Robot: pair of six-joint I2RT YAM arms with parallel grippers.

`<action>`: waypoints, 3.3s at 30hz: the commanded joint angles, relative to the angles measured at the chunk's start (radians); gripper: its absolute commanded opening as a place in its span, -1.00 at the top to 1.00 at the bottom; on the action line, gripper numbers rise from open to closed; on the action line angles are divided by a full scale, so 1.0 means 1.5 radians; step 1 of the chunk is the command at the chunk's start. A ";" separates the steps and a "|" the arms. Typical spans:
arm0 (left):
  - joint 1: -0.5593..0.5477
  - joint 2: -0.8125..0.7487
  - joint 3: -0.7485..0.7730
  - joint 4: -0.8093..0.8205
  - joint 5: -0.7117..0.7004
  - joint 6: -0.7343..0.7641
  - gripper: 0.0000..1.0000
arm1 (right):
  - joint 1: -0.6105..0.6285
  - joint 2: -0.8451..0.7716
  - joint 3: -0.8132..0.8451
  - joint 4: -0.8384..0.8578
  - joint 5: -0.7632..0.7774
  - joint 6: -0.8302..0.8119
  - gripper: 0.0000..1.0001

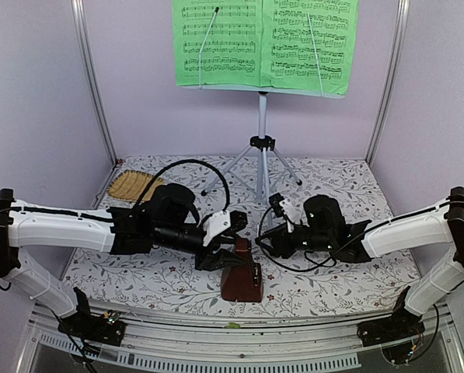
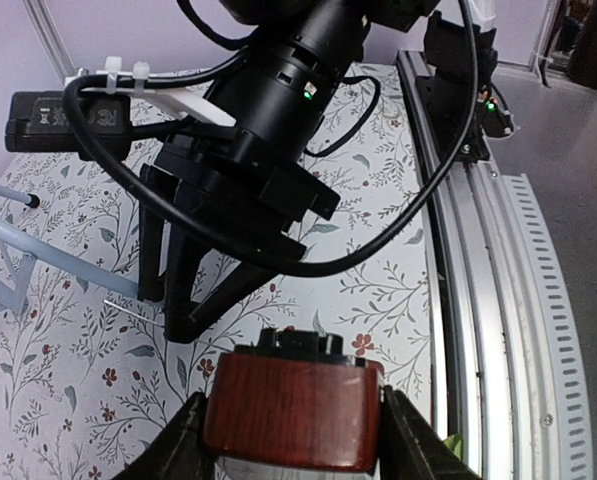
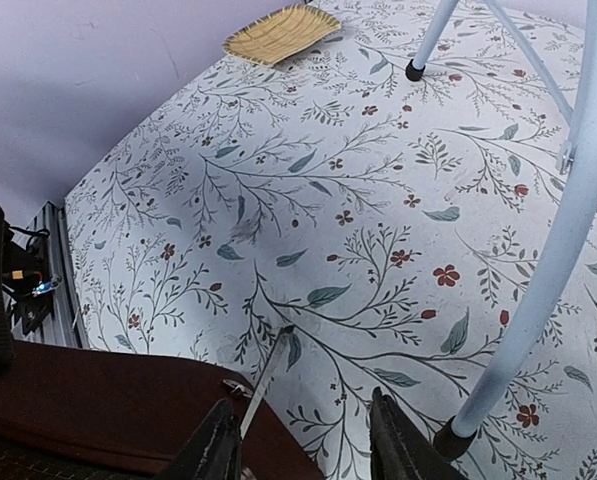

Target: Set up the instrument practice props

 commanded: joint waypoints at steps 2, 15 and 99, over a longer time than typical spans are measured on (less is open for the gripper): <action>-0.011 -0.013 0.003 0.008 0.027 -0.010 0.80 | -0.025 0.022 0.029 -0.034 0.035 0.036 0.08; -0.013 -0.014 0.004 0.006 0.022 -0.011 0.79 | -0.067 0.017 0.068 -0.091 0.068 0.069 -0.18; 0.466 -0.348 -0.197 0.003 -0.340 -0.463 -0.92 | -0.625 0.039 -0.364 0.810 0.108 -0.143 -0.98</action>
